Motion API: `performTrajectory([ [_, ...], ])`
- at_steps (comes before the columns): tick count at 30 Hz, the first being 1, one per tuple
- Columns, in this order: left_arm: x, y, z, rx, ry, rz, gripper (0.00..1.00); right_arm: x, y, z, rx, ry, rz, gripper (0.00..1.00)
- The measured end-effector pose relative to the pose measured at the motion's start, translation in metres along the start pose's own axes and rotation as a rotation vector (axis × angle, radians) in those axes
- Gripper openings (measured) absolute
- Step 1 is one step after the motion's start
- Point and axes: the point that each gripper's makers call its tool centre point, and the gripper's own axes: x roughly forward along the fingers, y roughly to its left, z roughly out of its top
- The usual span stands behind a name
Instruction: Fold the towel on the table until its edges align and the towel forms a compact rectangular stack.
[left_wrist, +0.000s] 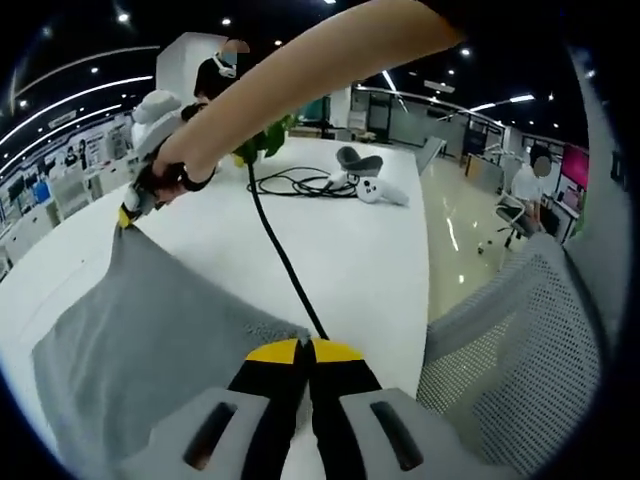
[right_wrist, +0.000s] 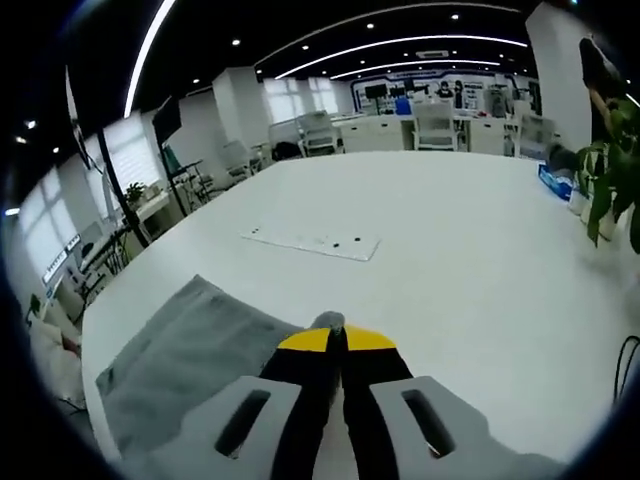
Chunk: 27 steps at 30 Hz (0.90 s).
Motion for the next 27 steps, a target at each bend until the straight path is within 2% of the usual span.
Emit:
performTrajectory([
  [3,-0.009,0.002,0.005,-0.032,-0.034,0.005,0.03,0.000,0.004,0.006,0.026,-0.018,0.012,0.00],
  [10,-0.025,0.014,0.009,-0.091,-0.073,0.045,0.03,-0.001,0.012,0.017,0.045,-0.032,0.022,0.00],
  [17,-0.043,0.025,0.012,-0.138,-0.119,0.104,0.03,0.004,0.026,0.031,0.046,-0.046,0.027,0.00],
  [27,-0.076,0.039,0.003,-0.187,-0.145,0.180,0.03,0.011,0.052,0.049,0.023,-0.065,0.051,0.00],
])
